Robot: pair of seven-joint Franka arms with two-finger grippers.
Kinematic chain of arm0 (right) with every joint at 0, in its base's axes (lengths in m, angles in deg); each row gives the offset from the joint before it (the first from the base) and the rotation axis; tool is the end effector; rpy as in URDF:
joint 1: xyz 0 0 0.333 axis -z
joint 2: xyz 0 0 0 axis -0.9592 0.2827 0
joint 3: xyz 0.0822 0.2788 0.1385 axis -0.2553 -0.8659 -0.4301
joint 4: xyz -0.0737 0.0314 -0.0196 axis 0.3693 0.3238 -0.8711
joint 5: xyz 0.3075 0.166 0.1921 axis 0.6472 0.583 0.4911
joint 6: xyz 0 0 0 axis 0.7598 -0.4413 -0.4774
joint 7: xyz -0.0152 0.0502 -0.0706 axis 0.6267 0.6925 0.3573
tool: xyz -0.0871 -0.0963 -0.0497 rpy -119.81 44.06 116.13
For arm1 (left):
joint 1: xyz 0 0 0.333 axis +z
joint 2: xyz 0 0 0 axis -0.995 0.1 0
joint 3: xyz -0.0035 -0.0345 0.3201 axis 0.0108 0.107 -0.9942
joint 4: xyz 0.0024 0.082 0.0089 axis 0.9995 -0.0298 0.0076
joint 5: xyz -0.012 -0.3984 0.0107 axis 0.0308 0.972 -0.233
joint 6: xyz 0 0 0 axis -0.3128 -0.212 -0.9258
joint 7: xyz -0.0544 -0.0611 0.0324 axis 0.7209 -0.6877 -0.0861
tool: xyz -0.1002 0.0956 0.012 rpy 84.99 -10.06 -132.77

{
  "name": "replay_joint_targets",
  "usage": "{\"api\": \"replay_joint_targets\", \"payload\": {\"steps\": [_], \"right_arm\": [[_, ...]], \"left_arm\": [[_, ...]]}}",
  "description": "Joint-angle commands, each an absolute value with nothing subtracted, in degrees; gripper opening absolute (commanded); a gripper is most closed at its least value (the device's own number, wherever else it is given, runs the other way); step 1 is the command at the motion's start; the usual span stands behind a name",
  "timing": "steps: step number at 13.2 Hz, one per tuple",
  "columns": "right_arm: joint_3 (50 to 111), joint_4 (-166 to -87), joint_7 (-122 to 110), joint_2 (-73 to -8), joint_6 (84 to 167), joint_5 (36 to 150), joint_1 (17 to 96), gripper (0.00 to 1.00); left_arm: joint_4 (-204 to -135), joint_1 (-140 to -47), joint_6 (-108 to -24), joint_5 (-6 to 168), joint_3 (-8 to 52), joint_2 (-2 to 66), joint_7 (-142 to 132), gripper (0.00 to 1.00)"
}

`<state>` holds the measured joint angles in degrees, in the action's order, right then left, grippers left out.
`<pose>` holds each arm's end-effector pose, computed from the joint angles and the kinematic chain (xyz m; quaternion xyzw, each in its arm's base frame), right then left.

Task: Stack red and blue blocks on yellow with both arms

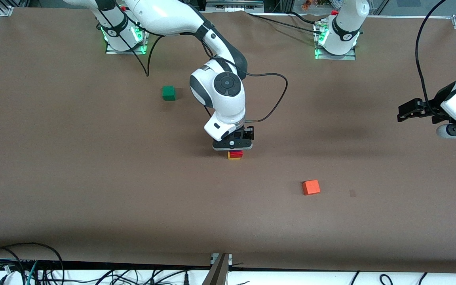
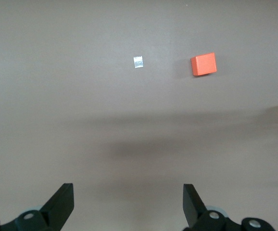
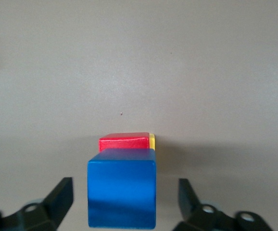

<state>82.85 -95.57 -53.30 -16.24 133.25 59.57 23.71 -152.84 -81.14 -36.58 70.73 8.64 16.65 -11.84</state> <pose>0.5648 0.5502 0.2689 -0.9971 -0.0101 -0.0698 0.0271 0.6085 -0.0091 0.5509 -0.9989 0.0148 0.0445 0.0020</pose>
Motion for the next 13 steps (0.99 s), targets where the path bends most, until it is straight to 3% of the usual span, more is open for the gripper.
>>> {"api": "replay_joint_targets", "payload": {"steps": [1, 4, 7, 11, 13], "right_arm": [[83.7, -93.4, -54.6, -15.6, 131.7, 58.5, 23.0, 1.0], [85.0, -89.8, -56.4, -18.5, 121.7, 58.6, 23.5, 1.0], [88.2, -89.9, -55.4, -28.4, 115.6, 59.4, 26.4, 1.0], [88.4, -90.8, -48.4, -36.7, 104.8, 65.3, 39.4, 1.0], [88.8, -96.2, -40.6, -42.8, 101.6, 69.3, 45.6, 1.0]], "left_arm": [[-152.3, -80.7, -36.5, 71.9, 8.6, 16.5, -13.1, 1.0], [-152.3, -80.7, -36.5, 71.9, 8.6, 16.5, -13.1, 1.0], [-152.3, -80.7, -36.5, 71.9, 8.7, 16.6, -13.0, 1.0], [-152.3, -80.7, -36.5, 71.9, 8.7, 16.6, -13.0, 1.0], [-152.3, -80.7, -36.5, 71.9, 8.7, 16.6, -13.0, 1.0]]}}
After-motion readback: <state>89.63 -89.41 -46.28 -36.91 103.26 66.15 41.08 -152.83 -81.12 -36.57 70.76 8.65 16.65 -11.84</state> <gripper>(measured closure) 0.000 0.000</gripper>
